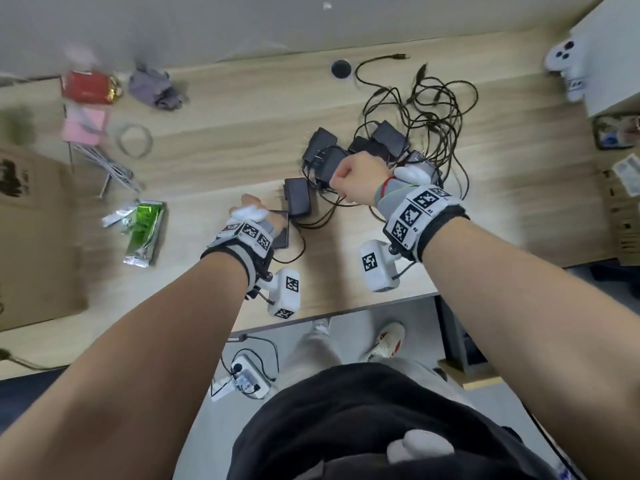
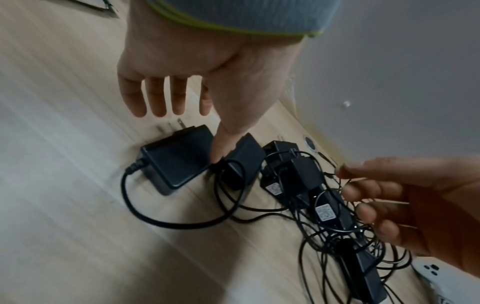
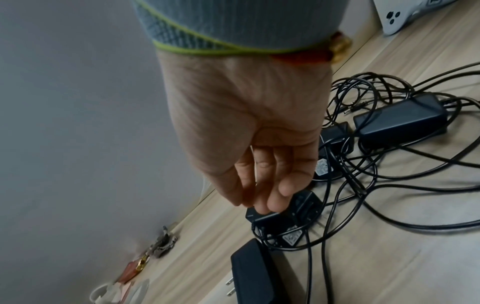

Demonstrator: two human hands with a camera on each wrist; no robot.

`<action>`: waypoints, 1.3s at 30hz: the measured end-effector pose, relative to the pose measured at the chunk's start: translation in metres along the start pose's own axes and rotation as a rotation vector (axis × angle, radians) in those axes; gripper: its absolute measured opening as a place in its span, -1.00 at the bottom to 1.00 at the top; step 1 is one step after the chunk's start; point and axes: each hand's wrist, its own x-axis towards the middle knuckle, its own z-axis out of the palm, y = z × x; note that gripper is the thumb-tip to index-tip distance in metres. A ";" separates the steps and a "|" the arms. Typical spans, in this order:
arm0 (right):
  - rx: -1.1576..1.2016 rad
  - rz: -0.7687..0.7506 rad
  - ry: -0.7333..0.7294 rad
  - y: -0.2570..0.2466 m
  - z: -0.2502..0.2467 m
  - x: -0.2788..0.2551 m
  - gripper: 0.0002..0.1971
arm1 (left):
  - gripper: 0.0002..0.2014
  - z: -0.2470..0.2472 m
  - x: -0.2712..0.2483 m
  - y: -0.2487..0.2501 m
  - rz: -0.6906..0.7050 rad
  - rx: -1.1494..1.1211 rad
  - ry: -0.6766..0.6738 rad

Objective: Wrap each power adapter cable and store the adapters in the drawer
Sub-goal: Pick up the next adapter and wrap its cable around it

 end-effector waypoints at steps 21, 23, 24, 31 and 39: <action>0.052 -0.317 0.036 -0.014 -0.066 -0.053 -0.86 | -0.34 -0.091 -0.104 0.083 0.283 -0.586 -0.081; 0.061 -0.356 0.054 -0.019 -0.082 -0.063 -0.82 | -0.40 -0.106 -0.119 0.106 0.318 -0.673 -0.090; 0.043 -0.371 0.070 -0.021 -0.093 -0.070 -0.81 | -0.45 -0.113 -0.128 0.117 0.354 -0.708 -0.082; -0.044 -0.461 0.206 -0.036 -0.138 -0.099 -0.69 | -0.53 -0.145 -0.174 0.164 0.461 -0.929 -0.176; 0.233 -0.501 0.216 -0.033 -0.144 -0.111 -0.87 | -0.49 -0.155 -0.192 0.173 0.581 -1.022 -0.229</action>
